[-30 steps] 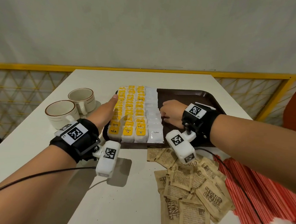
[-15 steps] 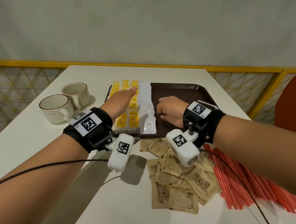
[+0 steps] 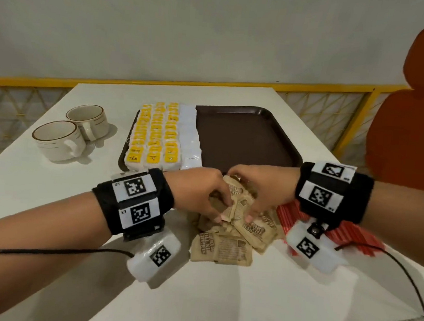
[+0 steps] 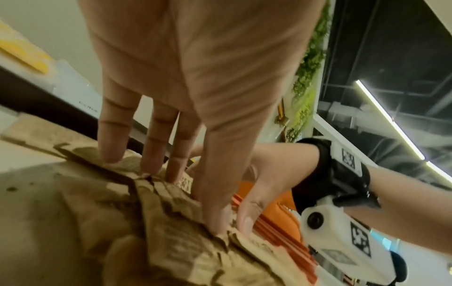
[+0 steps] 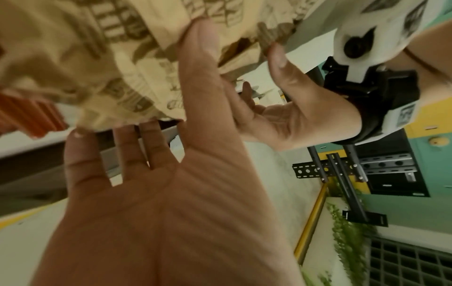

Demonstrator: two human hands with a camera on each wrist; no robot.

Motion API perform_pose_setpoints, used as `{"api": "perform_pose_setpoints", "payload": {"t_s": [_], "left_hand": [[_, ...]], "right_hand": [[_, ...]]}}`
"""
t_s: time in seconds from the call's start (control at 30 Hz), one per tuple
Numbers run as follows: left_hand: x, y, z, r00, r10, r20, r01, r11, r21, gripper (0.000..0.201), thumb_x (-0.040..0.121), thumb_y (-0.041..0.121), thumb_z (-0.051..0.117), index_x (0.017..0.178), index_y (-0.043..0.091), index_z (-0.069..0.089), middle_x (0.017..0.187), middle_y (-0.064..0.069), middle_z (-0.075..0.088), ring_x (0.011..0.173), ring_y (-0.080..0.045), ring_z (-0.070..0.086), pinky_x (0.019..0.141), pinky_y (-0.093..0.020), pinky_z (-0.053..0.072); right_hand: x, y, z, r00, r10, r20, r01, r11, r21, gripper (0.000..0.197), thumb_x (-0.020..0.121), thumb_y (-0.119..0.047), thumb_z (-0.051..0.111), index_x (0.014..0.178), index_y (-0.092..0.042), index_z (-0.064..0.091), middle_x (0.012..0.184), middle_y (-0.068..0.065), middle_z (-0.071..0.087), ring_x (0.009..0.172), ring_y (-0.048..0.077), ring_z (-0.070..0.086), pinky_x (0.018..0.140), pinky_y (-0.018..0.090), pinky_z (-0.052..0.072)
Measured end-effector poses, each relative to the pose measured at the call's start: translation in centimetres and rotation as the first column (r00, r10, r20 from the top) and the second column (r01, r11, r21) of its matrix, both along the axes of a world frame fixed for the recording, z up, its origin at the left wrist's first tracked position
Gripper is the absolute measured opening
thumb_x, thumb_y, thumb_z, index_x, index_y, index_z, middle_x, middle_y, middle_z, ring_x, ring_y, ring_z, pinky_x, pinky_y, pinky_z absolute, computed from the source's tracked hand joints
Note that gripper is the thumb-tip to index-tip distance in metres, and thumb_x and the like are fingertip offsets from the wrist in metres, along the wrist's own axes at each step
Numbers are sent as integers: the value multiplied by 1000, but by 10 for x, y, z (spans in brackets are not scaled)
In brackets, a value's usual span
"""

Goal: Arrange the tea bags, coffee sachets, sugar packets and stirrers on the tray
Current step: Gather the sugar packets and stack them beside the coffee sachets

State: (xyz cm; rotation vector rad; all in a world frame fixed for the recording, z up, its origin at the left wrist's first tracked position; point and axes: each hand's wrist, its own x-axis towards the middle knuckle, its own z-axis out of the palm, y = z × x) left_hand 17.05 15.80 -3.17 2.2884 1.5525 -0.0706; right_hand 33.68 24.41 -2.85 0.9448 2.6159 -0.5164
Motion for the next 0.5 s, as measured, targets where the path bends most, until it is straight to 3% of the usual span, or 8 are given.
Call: {"api": "perform_pose_setpoints", "payload": {"t_s": [0.1, 0.2, 0.37, 0.5], "left_hand": [[4, -1, -3, 999, 43, -26, -42, 998, 41, 35, 74, 33, 78, 104, 22, 64, 108, 3, 48, 95, -13, 48, 83, -25, 41], [9, -4, -3, 995, 87, -43, -83, 993, 79, 44, 73, 34, 78, 108, 21, 55, 103, 7, 46, 86, -10, 44, 69, -21, 34], [8, -8, 0, 992, 95, -87, -82, 987, 138, 58, 74, 39, 77, 123, 23, 51, 115, 6, 57, 89, -7, 47, 68, -17, 32], [8, -13, -2, 989, 77, -124, -60, 989, 134, 59, 74, 41, 76, 124, 21, 53, 117, 5, 56, 99, -12, 53, 77, -19, 40]], "right_hand": [[-7, 2, -3, 999, -6, -47, 4, 999, -34, 110, 61, -32, 89, 147, -20, 22, 139, -1, 46, 121, 16, 49, 102, 31, 43], [-13, 3, -4, 996, -19, -86, 14, 998, -55, 104, 62, -26, 88, 145, -19, 25, 138, 0, 47, 118, 16, 51, 100, 30, 44], [-19, -6, -3, 991, 39, -126, -42, 999, -22, 68, 68, -18, 84, 126, -20, 48, 114, -5, 57, 99, 13, 54, 84, 27, 46], [-20, -12, -4, 996, 21, -82, -21, 1000, 5, 55, 74, -19, 80, 119, -21, 48, 108, 5, 55, 87, 21, 60, 75, 38, 57]]}}
